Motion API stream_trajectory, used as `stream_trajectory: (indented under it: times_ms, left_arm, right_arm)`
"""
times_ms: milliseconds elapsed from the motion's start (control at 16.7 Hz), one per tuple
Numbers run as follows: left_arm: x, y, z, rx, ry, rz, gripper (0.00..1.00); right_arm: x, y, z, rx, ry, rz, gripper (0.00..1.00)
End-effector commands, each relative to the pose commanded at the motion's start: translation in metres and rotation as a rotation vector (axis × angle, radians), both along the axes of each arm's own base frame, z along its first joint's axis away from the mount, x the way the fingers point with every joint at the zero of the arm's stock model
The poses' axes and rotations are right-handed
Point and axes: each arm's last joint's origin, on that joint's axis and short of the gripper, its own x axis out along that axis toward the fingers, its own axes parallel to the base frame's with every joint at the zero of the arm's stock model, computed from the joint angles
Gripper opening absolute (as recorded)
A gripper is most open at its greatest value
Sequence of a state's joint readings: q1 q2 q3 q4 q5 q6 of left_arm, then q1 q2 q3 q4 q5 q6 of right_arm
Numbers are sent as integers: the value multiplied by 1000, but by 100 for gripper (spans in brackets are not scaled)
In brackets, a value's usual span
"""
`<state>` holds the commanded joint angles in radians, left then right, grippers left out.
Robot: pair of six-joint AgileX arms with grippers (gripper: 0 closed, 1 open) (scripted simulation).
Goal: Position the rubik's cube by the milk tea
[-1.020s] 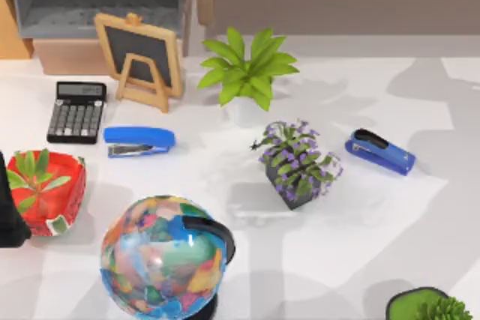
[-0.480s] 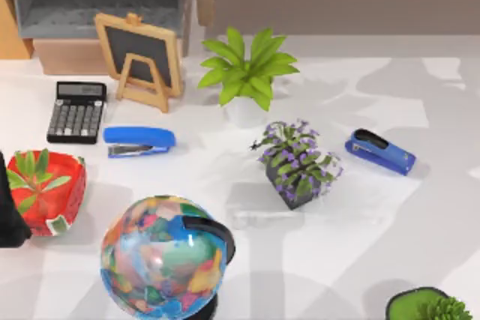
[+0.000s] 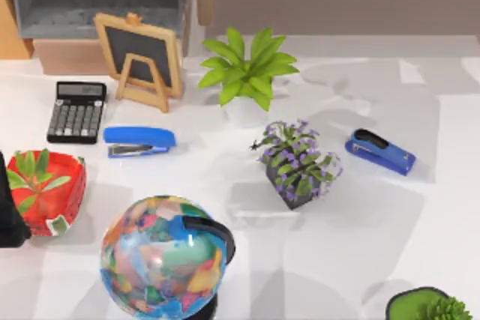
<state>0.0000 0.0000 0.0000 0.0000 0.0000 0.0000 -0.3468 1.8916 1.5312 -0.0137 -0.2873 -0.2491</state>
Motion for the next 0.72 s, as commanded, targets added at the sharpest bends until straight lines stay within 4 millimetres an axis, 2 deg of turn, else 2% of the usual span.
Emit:
stream_trajectory:
  times_ms: [180,360,480,720]
  left_arm:
    - [0,0,0,0,0,0,100]
    - [0,0,0,0,0,0,100]
    - [0,0,0,0,0,0,100]
    - [0,0,0,0,0,0,100]
  right_arm:
    - [-10,13,14,20,221,-12,0]
    - [-16,32,11,54,473,-19,0]
    - [-16,45,-5,77,660,-28,0]
    - [-10,67,-56,104,1027,-58,0]
